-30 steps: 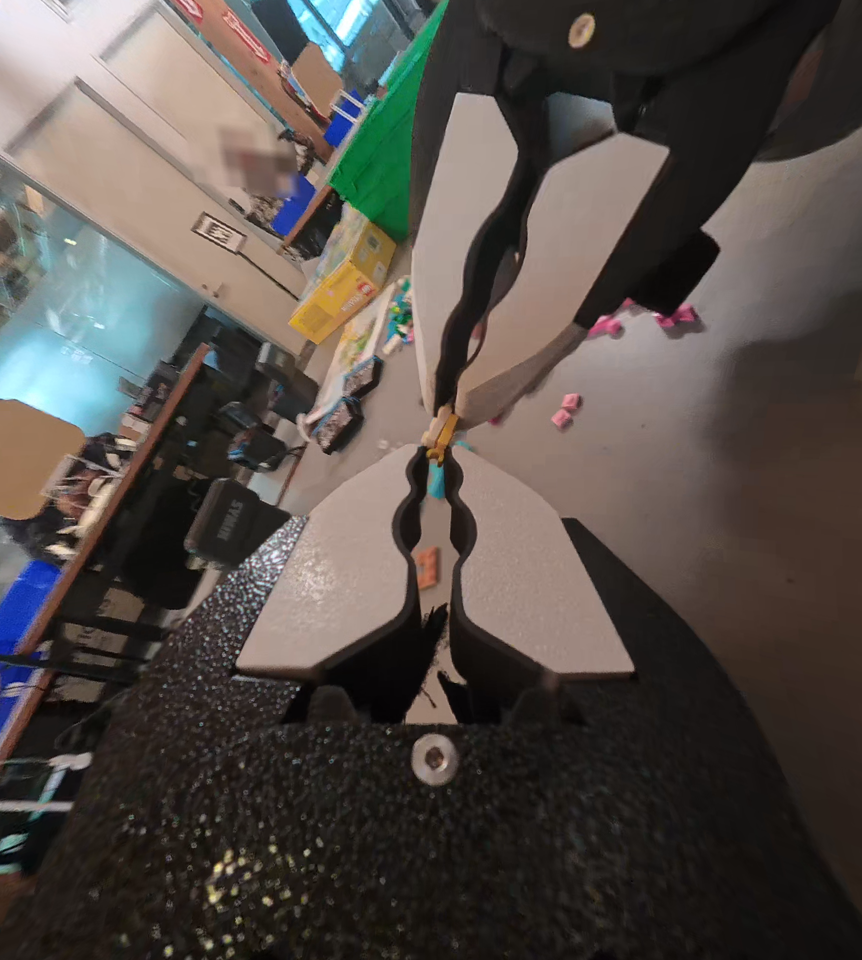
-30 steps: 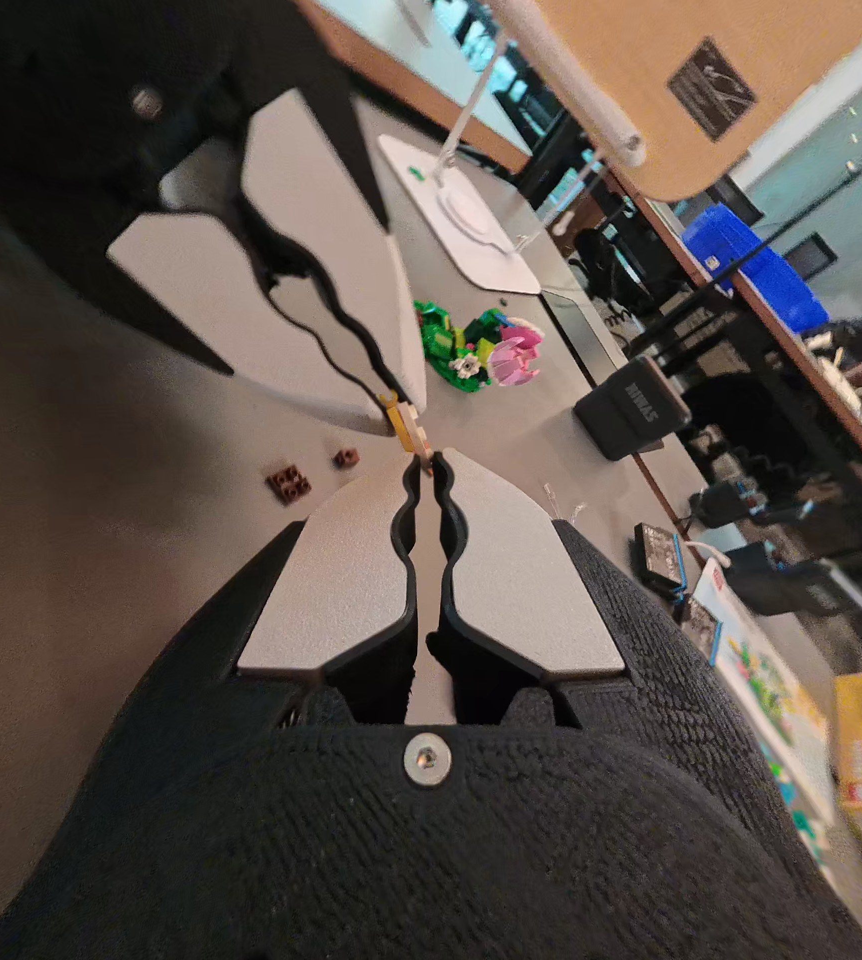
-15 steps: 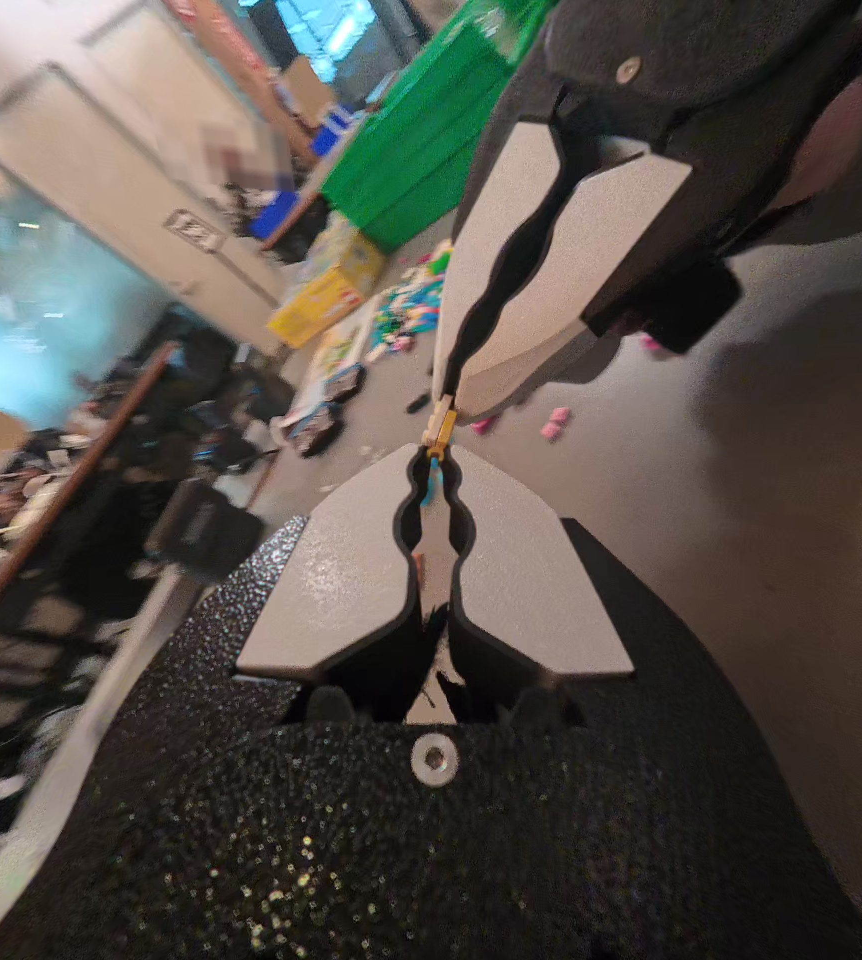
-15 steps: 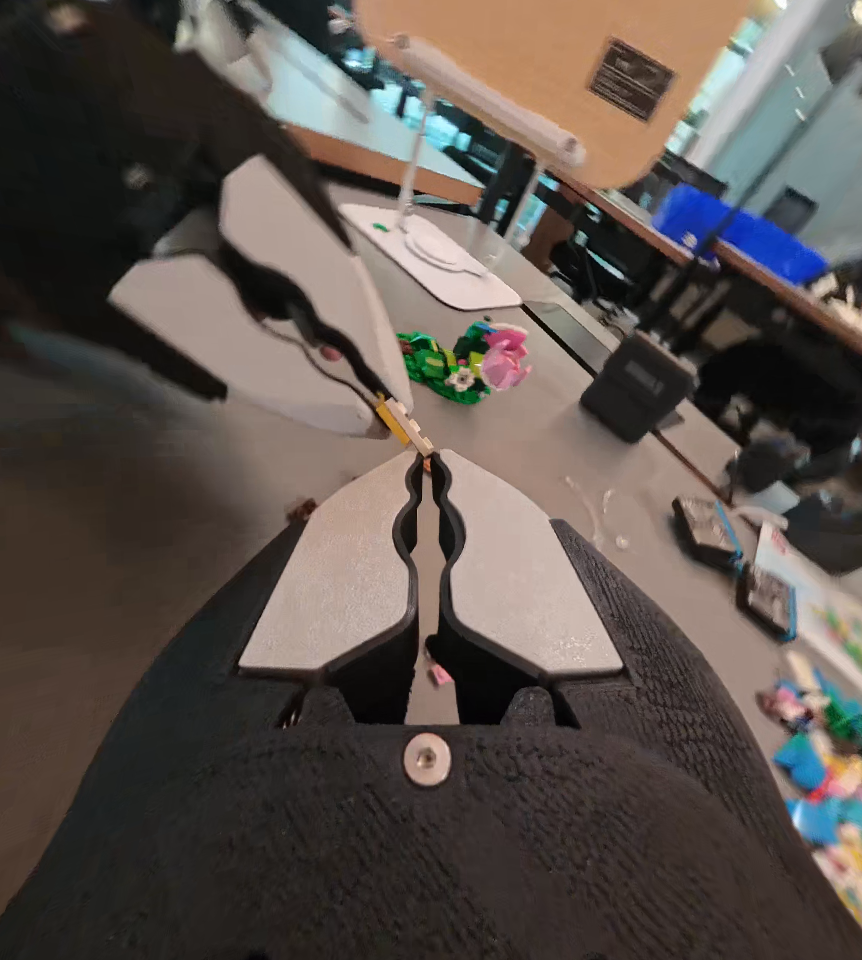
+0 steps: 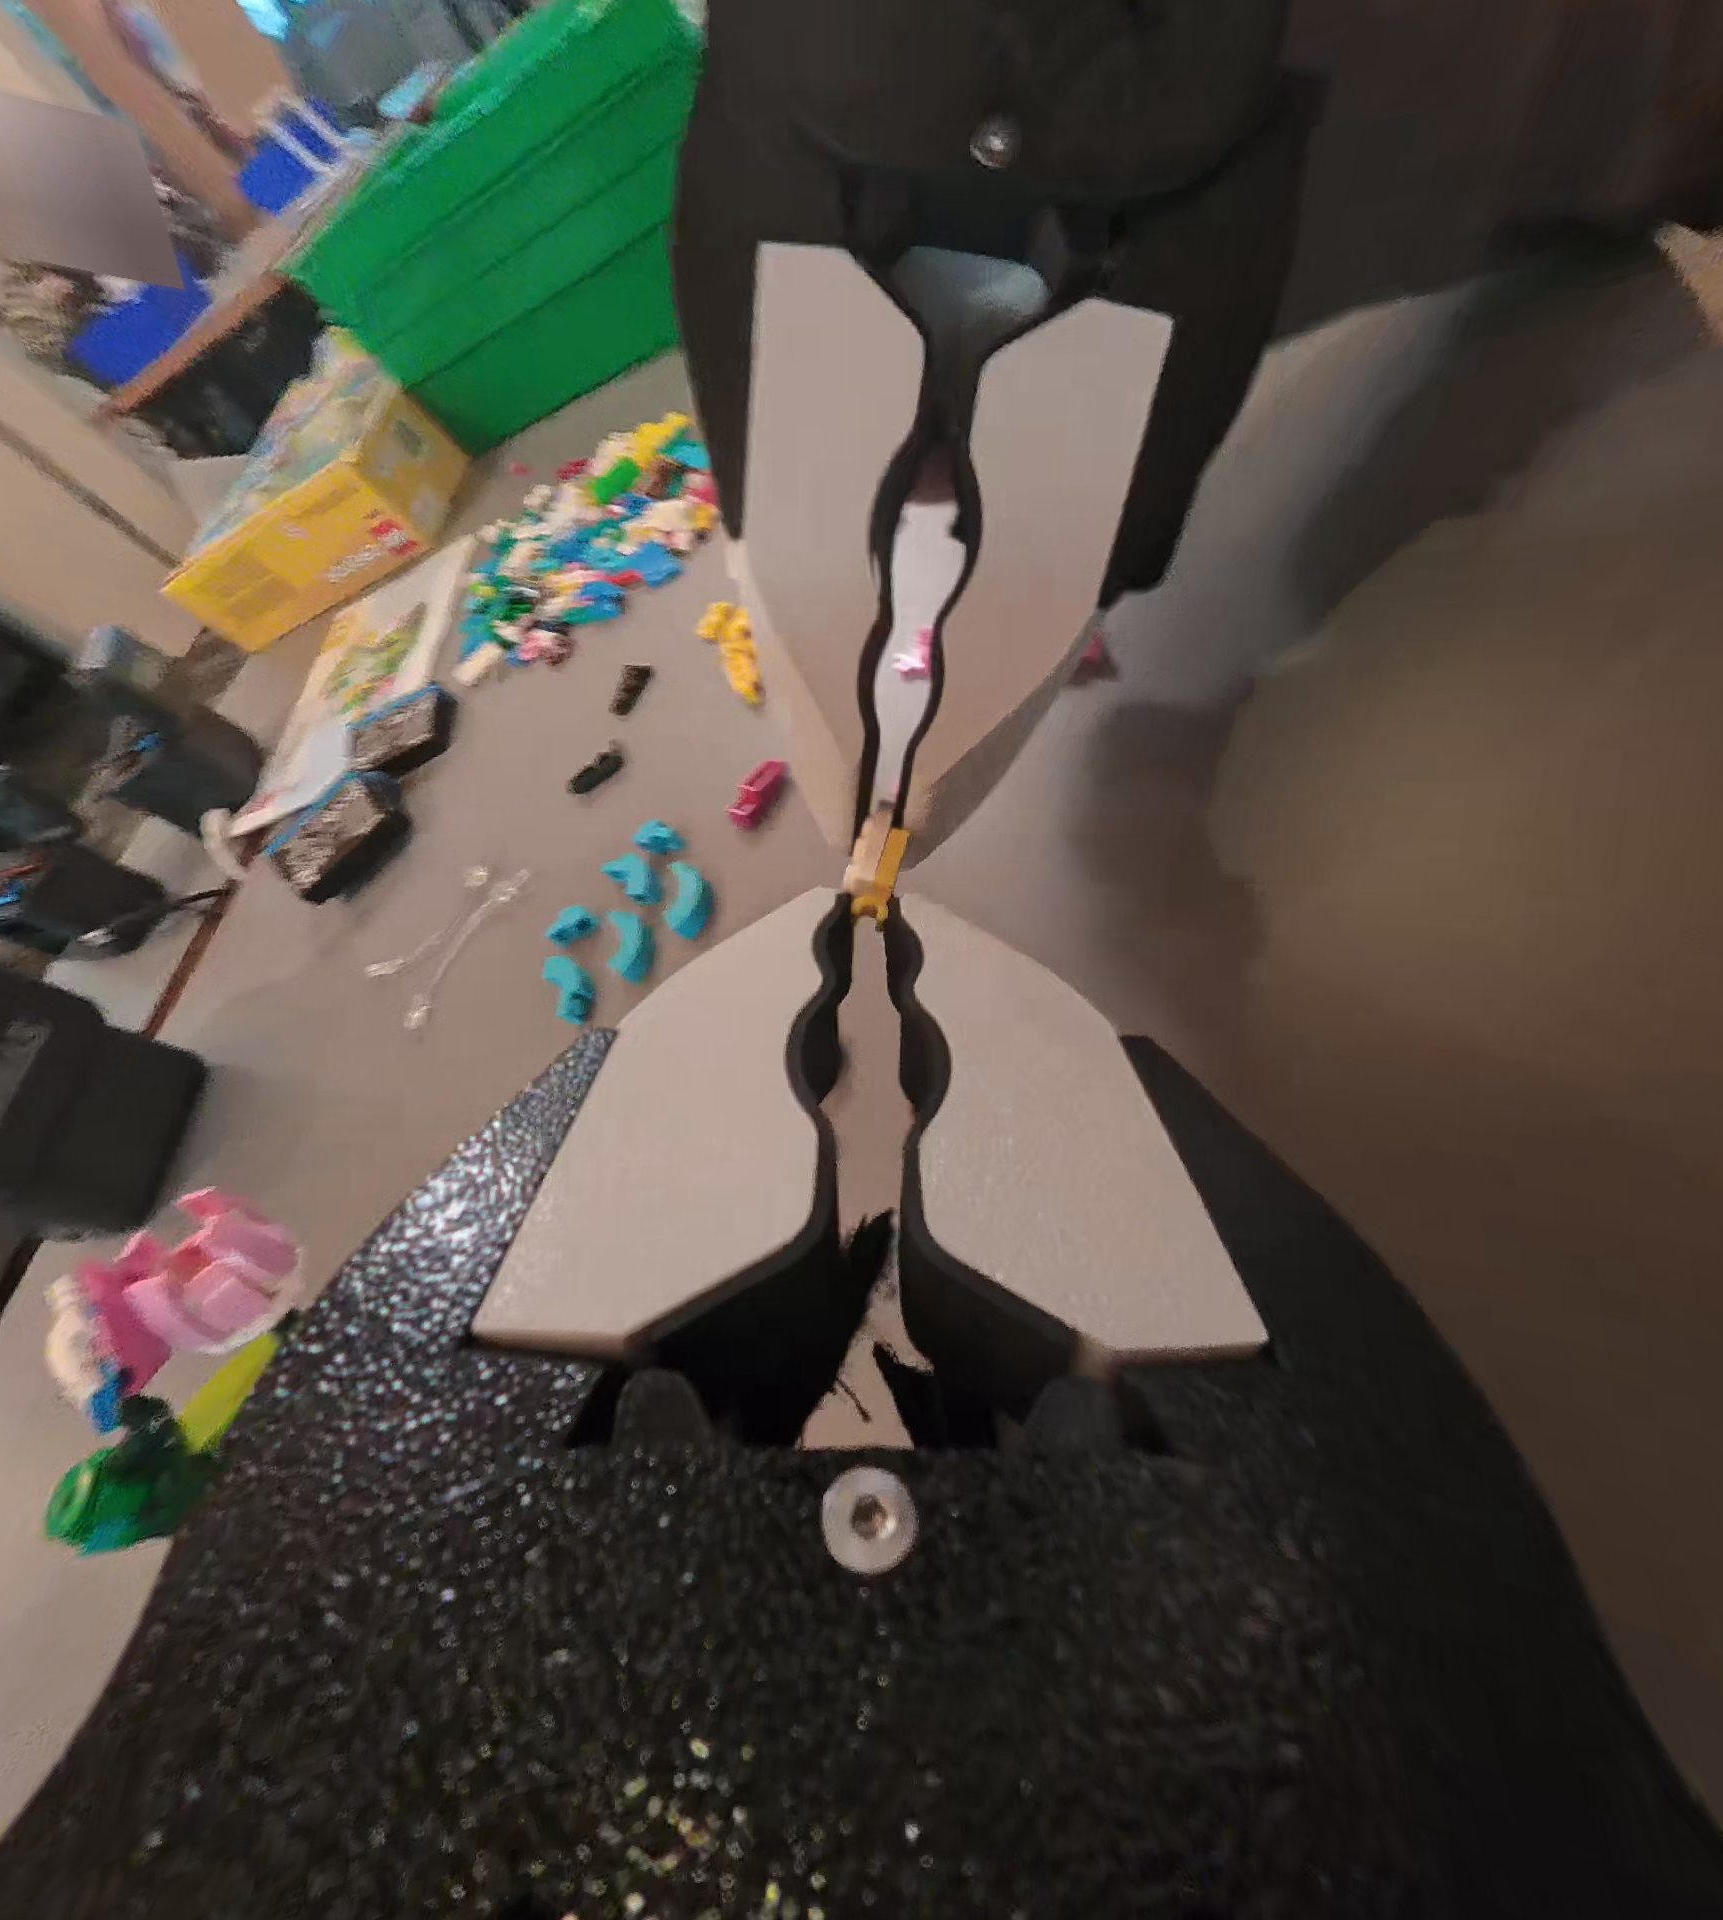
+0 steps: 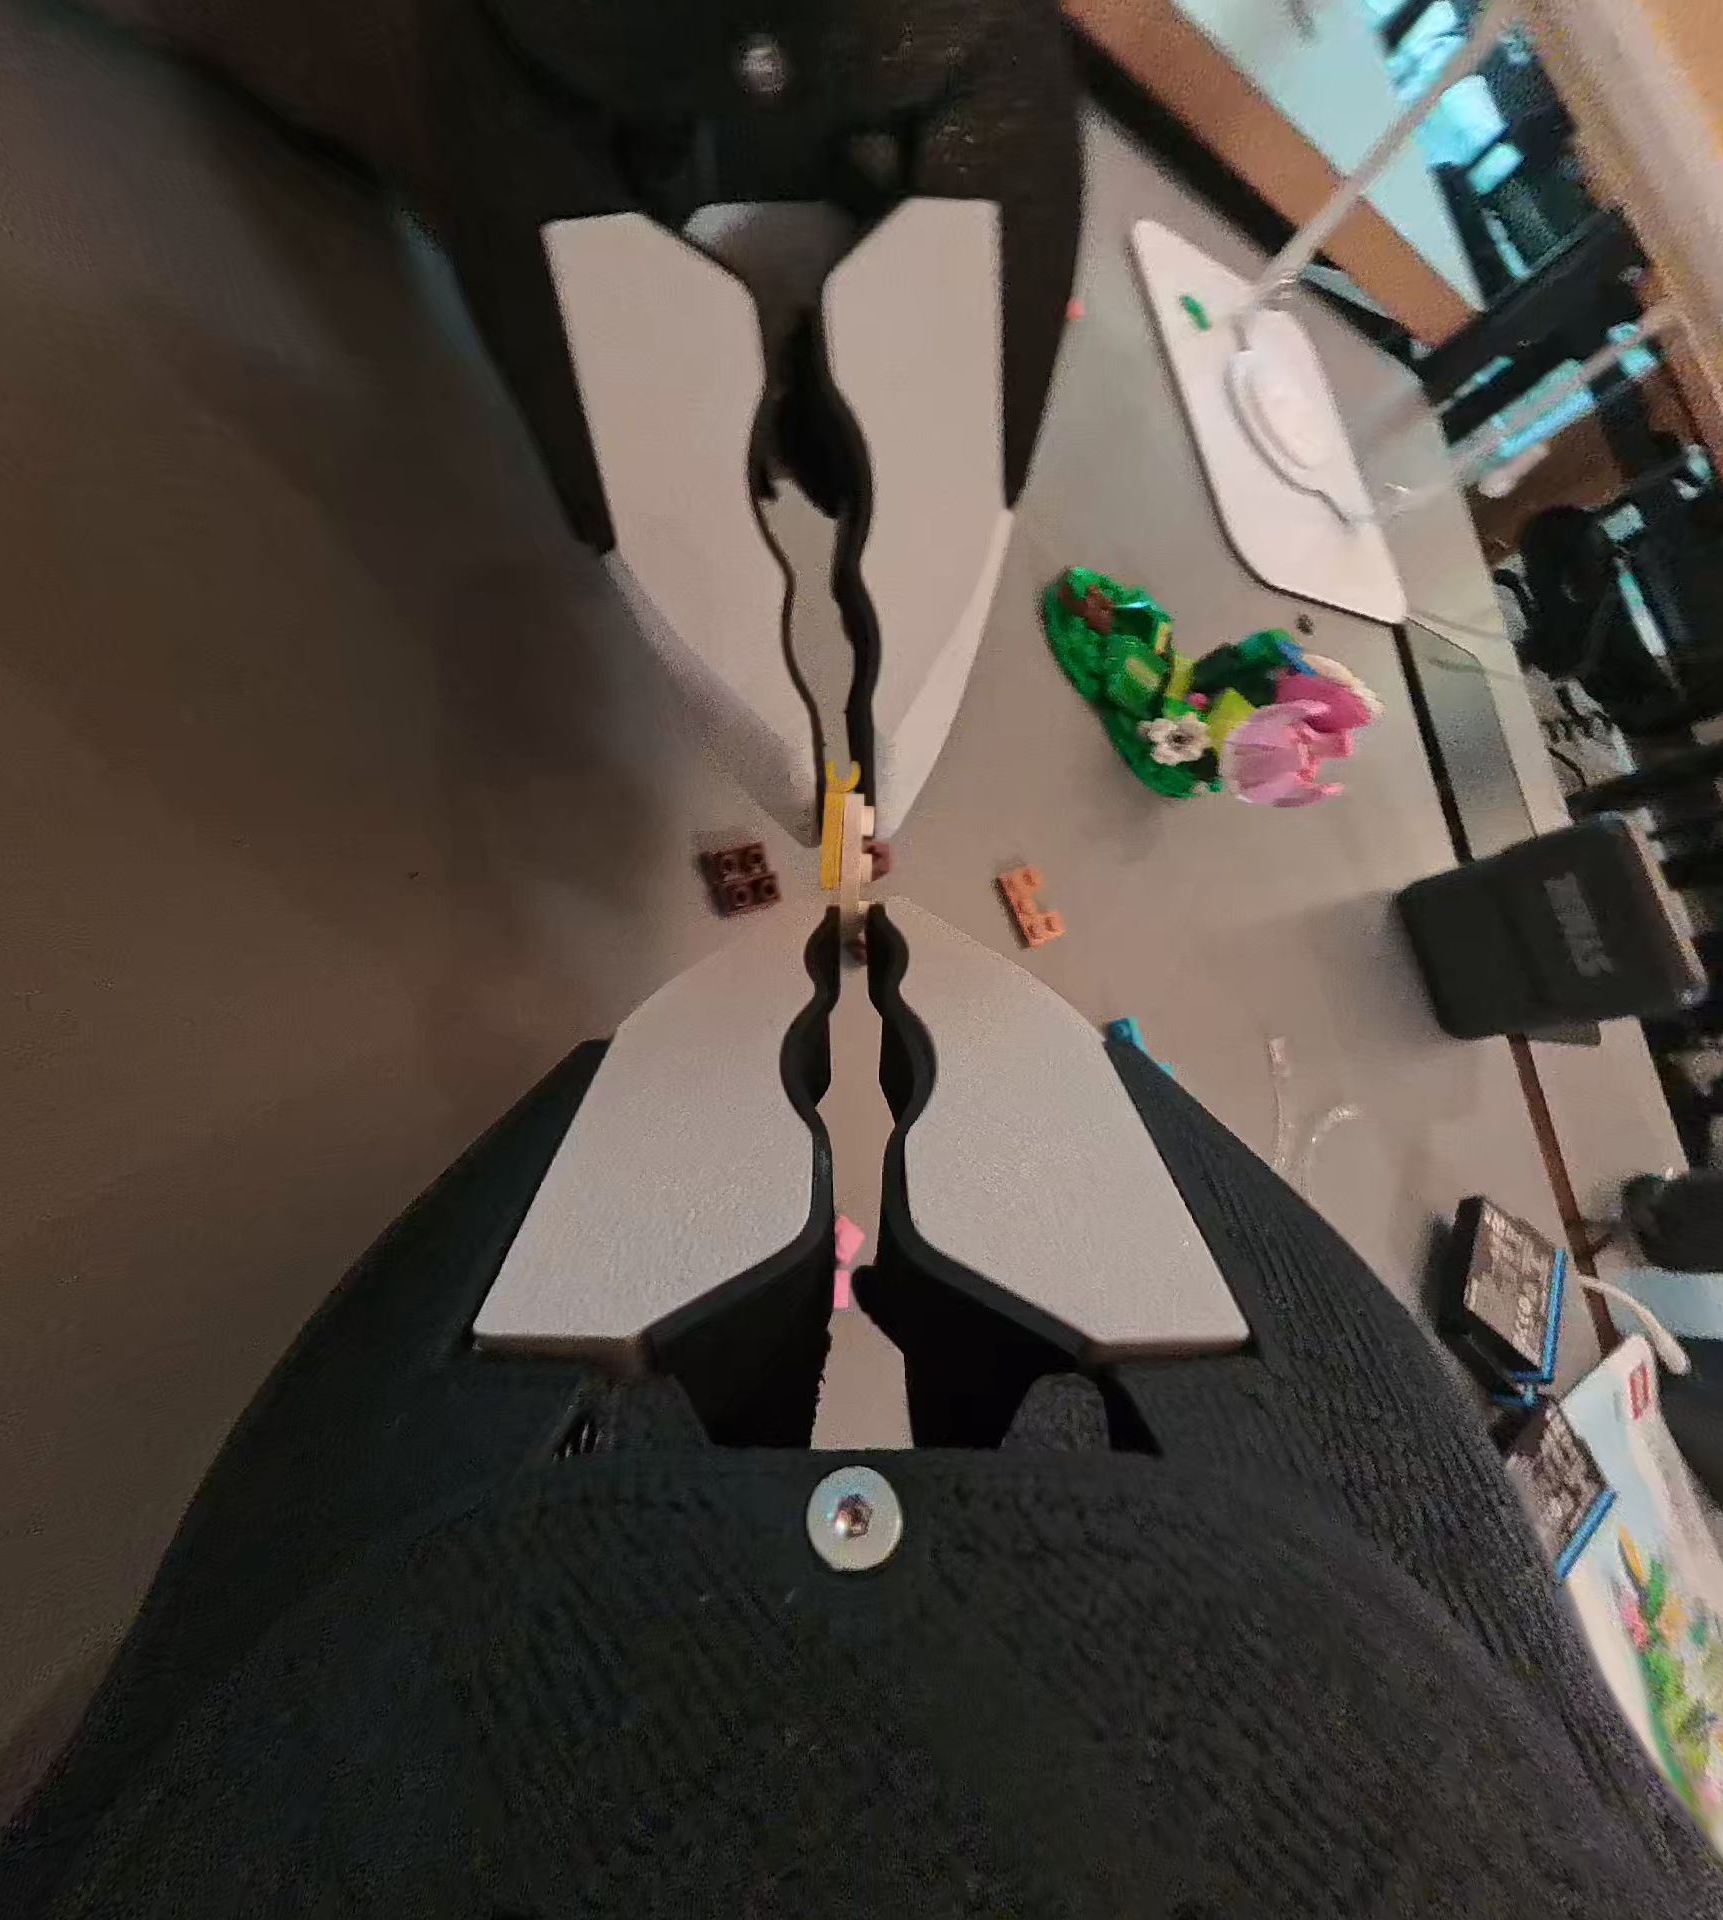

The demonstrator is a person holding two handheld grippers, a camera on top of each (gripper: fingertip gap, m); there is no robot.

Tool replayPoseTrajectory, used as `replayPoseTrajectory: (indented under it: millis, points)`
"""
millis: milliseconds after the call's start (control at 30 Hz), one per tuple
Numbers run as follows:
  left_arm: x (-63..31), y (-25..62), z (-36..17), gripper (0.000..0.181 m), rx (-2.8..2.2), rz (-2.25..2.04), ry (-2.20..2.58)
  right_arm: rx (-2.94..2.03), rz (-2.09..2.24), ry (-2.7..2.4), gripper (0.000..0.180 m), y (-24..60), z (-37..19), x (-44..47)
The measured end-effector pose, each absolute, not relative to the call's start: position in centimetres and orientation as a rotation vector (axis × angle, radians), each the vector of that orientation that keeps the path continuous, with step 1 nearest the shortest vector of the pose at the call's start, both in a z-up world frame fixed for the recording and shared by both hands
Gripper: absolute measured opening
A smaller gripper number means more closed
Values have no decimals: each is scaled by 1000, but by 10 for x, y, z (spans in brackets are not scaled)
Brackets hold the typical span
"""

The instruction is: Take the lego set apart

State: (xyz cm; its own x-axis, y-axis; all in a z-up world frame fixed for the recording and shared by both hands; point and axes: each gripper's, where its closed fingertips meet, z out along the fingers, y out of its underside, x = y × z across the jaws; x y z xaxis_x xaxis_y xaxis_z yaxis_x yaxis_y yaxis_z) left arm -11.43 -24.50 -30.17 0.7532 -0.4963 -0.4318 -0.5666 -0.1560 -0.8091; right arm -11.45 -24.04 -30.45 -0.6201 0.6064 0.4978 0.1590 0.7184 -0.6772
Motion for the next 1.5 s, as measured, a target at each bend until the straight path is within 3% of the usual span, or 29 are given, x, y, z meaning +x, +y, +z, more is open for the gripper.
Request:
replayPoseTrajectory:
  millis: [33, 100, 133, 433, 967, 1133, 1300, 1500]
  points:
    - [-117, -242, -298, 8, -1779, 111, 792, -609, 784, -2139, 3, -237, -301, -117]
    - [-124, -237, -294, 36, -1759, 214, 761, -642, 758, -2091, 3, -230, -299, -120]
    - [-124, -236, -294, 38, -1750, 244, 769, -648, 732, -2078, 3, -226, -300, -121]
    - [-119, -234, -300, 7, -1661, 391, 848, -672, 766, -2054, 2, -226, -308, -120]
    - [-138, -233, -270, 5, -1635, 459, 641, -1124, 1176, -1668, 2, -222, -280, -142]
    - [-137, -236, -272, 4, -1704, 119, 523, -1010, 1069, -1698, 2, -224, -282, -141]
    - [-136, -235, -270, 4, -1661, 309, 572, -1185, 1339, -1664, 1, -224, -281, -139]
    - [-139, -234, -272, 5, -1720, -108, 319, -846, 1036, -1714, 1, -224, -277, -136]
